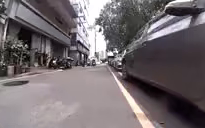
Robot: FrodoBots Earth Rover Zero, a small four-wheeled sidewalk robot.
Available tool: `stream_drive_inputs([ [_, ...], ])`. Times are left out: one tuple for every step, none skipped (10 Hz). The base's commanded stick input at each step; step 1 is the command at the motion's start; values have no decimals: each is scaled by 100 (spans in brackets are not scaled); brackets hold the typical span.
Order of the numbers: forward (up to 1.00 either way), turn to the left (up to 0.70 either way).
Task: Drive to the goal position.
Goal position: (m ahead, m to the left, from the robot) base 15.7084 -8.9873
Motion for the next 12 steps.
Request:
stream_drive_inputs([
  [70,0],
  [70,0],
  [70,0],
  [70,0],
  [70,0],
  [70,0],
  [70,0],
  [70,0],
  [70,0],
  [70,0],
  [70,0],
  [70,0],
])
